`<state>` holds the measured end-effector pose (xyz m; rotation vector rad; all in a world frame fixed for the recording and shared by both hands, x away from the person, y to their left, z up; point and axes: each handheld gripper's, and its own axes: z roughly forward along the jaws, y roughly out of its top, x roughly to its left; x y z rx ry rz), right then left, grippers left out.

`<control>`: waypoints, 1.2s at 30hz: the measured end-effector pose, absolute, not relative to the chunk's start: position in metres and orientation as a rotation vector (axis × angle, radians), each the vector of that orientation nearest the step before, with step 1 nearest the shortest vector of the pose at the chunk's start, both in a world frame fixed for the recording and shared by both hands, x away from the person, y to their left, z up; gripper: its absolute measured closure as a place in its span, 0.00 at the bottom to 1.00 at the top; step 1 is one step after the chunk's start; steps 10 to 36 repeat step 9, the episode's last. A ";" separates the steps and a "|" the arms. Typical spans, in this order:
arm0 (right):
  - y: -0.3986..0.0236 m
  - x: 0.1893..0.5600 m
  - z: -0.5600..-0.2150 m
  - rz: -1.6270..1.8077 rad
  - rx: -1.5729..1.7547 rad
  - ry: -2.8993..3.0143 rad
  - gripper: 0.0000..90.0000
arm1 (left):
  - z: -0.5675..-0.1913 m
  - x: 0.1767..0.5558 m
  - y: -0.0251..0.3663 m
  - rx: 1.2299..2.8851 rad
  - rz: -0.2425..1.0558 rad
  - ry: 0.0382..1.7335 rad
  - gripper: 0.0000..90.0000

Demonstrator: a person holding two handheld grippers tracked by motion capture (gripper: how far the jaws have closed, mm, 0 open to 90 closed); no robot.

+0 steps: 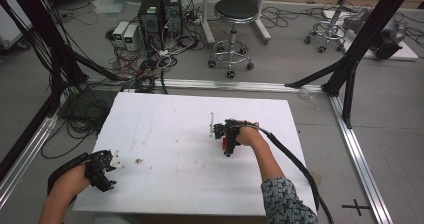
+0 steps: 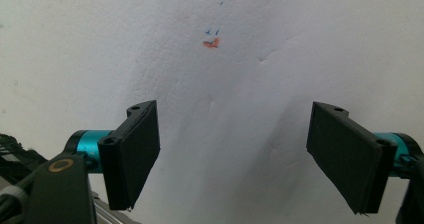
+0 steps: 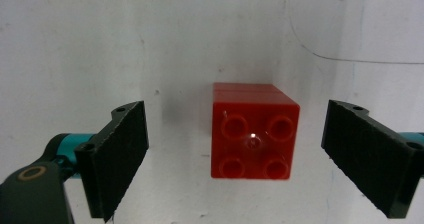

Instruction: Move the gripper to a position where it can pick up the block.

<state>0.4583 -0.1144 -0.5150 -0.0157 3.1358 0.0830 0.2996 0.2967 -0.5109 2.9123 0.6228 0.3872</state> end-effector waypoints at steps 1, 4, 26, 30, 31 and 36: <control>-0.113 0.458 -0.517 0.071 -0.003 3.139 0.12 | -0.511 0.299 0.297 2.910 0.391 0.624 0.24; -0.113 0.459 -0.518 0.075 -0.024 3.141 0.12 | -0.510 0.300 0.297 2.910 0.391 0.625 0.24; -0.113 0.459 -0.519 0.084 -0.046 3.131 0.12 | -0.510 0.299 0.297 2.908 0.388 0.625 0.24; -0.113 0.459 -0.519 0.084 -0.046 3.131 0.12 | -0.510 0.299 0.297 2.908 0.388 0.625 0.24; -0.113 0.459 -0.519 0.084 -0.046 3.131 0.12 | -0.510 0.299 0.297 2.908 0.388 0.625 0.24; -0.113 0.459 -0.519 0.084 -0.046 3.131 0.12 | -0.510 0.299 0.297 2.908 0.388 0.625 0.24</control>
